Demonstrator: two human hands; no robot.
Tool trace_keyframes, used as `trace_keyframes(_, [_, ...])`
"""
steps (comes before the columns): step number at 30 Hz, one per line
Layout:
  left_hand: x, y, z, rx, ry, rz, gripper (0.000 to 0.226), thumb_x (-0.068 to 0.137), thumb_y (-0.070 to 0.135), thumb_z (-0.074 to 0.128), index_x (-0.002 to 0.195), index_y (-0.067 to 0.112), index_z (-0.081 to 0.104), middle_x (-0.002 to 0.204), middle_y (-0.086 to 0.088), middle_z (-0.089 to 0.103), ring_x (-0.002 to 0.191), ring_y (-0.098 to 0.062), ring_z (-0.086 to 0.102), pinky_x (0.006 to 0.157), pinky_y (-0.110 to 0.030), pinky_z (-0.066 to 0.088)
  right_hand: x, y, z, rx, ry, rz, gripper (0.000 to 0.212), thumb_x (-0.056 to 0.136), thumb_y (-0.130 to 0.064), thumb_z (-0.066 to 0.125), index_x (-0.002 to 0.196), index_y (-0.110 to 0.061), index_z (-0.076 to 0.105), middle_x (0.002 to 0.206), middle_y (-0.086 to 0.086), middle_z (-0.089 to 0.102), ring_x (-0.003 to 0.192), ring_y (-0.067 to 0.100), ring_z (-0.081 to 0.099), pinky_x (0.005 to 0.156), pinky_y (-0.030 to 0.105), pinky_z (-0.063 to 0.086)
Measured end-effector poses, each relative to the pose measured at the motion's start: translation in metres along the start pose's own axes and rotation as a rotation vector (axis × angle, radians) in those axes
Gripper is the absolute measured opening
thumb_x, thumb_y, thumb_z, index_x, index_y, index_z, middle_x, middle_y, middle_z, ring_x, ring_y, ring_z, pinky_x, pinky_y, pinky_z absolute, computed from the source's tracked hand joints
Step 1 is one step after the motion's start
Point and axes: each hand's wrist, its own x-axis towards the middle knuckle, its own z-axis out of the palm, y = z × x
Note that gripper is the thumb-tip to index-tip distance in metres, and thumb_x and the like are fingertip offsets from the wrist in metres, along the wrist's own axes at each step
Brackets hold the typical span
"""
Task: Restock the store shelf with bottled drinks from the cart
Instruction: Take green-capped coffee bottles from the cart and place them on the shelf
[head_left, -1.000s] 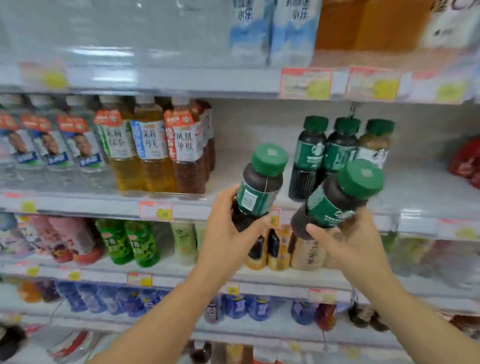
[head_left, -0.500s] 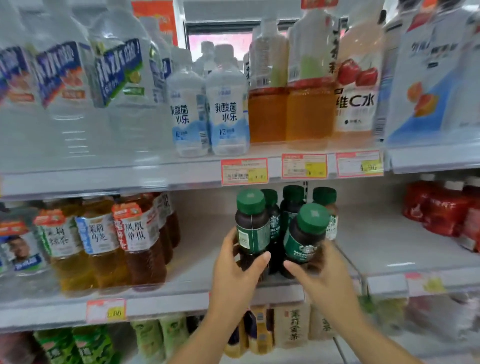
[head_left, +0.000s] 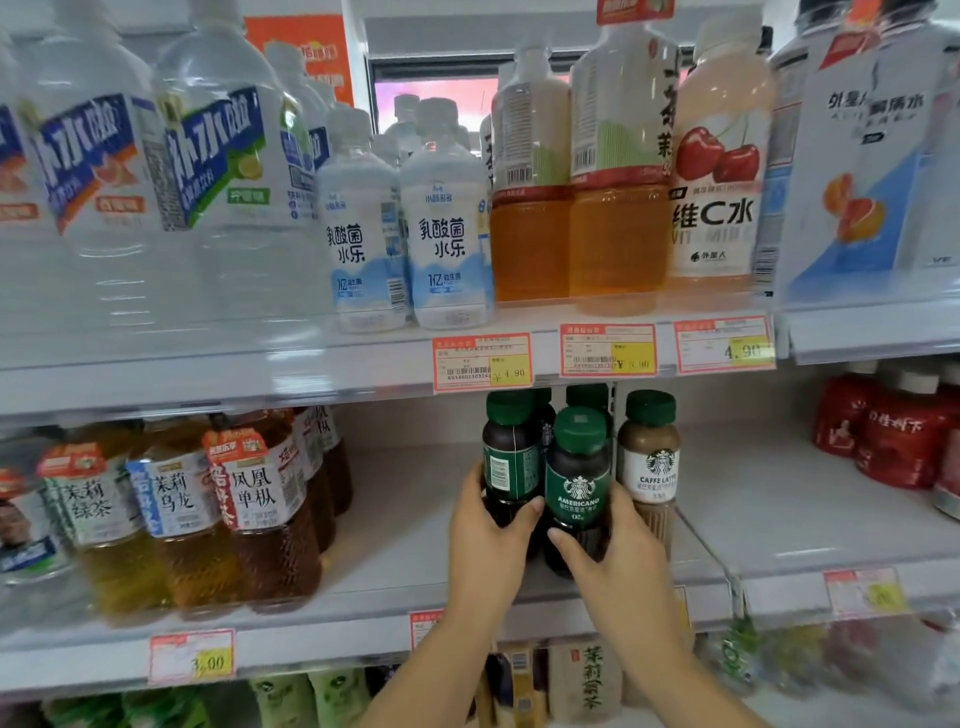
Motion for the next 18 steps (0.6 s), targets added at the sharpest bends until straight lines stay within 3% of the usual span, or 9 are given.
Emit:
trace_keyframes(6, [0.013,-0.006,0.001,0.088,-0.078,-0.043,0.044,0.083,0.017,0.068,0.114,0.034,0.042,0.108,0.013,0.057,0.097,0.006,0.053,0.068,-0.003,0.038,0.0,-0.004,0.006,-0.3,-0.003,-0.036,0.085,0.088,-0.04,0.055,0.149,-0.023,-0.001,0.155,-0.003,0.017,0.123,0.018,0.047,0.075,0.025,0.047])
trace_keyframes(8, [0.01,-0.005,-0.002,0.129,-0.117,-0.003,0.049,0.084,0.019,0.066,0.12,0.034,0.037,0.12,0.006,0.052,0.112,-0.006,0.049,0.082,-0.012,0.041,-0.006,-0.003,0.004,-0.338,-0.026,-0.07,0.082,0.09,-0.035,0.055,0.148,-0.022,-0.002,0.155,0.0,0.018,0.125,0.018,0.046,0.079,0.024,0.047])
trace_keyframes(10, [0.0,-0.005,-0.001,0.193,-0.176,0.05,0.08,0.081,0.031,0.065,0.141,0.039,0.013,0.141,0.004,0.03,0.123,-0.004,0.032,0.1,-0.03,0.037,-0.018,-0.001,-0.005,-0.283,0.033,-0.15,0.073,0.09,-0.027,0.058,0.145,-0.026,0.01,0.149,0.002,0.033,0.127,0.011,0.04,0.087,0.022,0.043])
trace_keyframes(11, [-0.007,-0.005,0.001,0.251,-0.197,0.07,0.098,0.078,0.041,0.066,0.141,0.046,-0.009,0.147,0.01,0.014,0.125,-0.002,0.025,0.104,-0.036,0.034,-0.023,0.002,-0.011,-0.257,0.122,-0.199,0.065,0.09,-0.025,0.059,0.143,-0.027,0.022,0.143,0.003,0.041,0.125,0.007,0.04,0.091,0.023,0.042])
trace_keyframes(13, [-0.016,-0.003,0.008,0.397,-0.18,0.11,0.118,0.075,0.051,0.067,0.129,0.049,-0.038,0.15,0.016,-0.01,0.136,-0.017,0.021,0.105,-0.042,0.035,-0.027,0.012,-0.025,-0.215,0.307,-0.221,0.054,0.088,-0.025,0.058,0.138,-0.02,0.039,0.133,0.005,0.049,0.12,0.009,0.042,0.097,0.031,0.043])
trace_keyframes(15, [-0.017,-0.003,0.019,0.491,-0.116,0.116,0.123,0.077,0.048,0.067,0.117,0.045,-0.049,0.152,0.007,-0.021,0.14,-0.03,0.019,0.104,-0.042,0.037,-0.021,0.023,-0.036,-0.179,0.293,-0.063,0.063,0.086,-0.023,0.064,0.141,-0.018,0.033,0.137,0.008,0.044,0.124,0.018,0.042,0.1,0.042,0.042])
trace_keyframes(18, [-0.014,-0.003,0.035,0.553,-0.057,0.086,0.122,0.079,0.048,0.065,0.112,0.035,-0.052,0.153,-0.006,-0.021,0.138,-0.034,0.019,0.102,-0.04,0.04,-0.009,0.032,-0.044,-0.201,0.07,0.118,0.086,0.08,-0.022,0.07,0.147,-0.021,0.016,0.142,0.005,0.044,0.124,0.023,0.048,0.104,0.044,0.039])
